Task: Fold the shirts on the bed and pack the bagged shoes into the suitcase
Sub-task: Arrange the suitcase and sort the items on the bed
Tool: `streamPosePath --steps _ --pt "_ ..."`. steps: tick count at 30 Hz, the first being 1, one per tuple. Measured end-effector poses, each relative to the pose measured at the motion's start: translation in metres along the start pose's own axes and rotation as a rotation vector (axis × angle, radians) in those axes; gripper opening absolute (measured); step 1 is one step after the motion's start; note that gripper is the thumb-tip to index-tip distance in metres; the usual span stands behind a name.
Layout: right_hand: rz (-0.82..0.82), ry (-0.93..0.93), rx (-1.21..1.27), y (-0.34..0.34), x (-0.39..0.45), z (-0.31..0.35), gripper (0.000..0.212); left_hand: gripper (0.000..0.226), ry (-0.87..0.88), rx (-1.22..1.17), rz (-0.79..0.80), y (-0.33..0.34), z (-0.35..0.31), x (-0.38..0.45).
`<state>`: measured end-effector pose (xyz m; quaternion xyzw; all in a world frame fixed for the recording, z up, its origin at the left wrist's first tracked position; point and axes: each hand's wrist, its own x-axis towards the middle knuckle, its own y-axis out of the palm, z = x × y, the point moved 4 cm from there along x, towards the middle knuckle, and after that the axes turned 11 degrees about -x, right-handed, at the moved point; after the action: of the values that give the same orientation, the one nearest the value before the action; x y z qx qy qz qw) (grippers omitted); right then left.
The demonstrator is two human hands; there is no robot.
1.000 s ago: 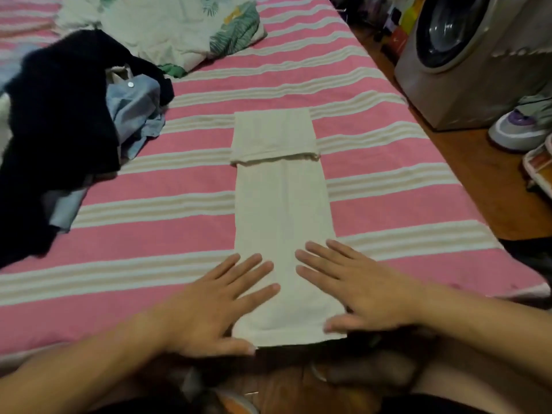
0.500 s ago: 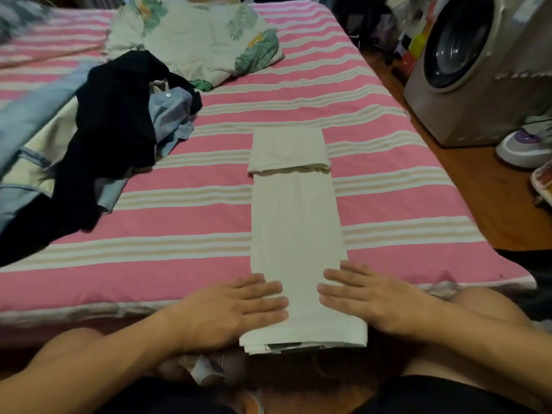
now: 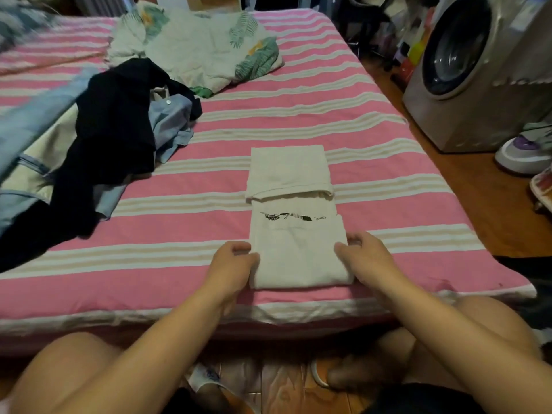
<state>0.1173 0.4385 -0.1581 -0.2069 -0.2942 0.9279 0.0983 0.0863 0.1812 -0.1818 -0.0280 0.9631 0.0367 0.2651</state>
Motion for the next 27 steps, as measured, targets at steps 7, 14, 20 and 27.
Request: streamPosePath --steps 7,14,20,27 --pt "-0.039 -0.035 -0.221 0.0 -0.024 -0.012 0.019 0.031 0.123 0.14 0.008 -0.004 0.014 -0.037" --pt "-0.213 -0.304 -0.515 -0.003 -0.004 0.017 0.049 0.04 0.643 0.831 -0.022 0.004 -0.02 -0.01" --pt "-0.049 -0.466 -0.579 -0.005 0.02 0.01 0.011 0.016 0.762 0.856 0.096 0.003 -0.021 0.001" --pt "0.022 -0.478 -0.585 -0.01 0.028 0.011 0.012 0.011 0.63 0.786 0.122 0.003 -0.02 0.015"
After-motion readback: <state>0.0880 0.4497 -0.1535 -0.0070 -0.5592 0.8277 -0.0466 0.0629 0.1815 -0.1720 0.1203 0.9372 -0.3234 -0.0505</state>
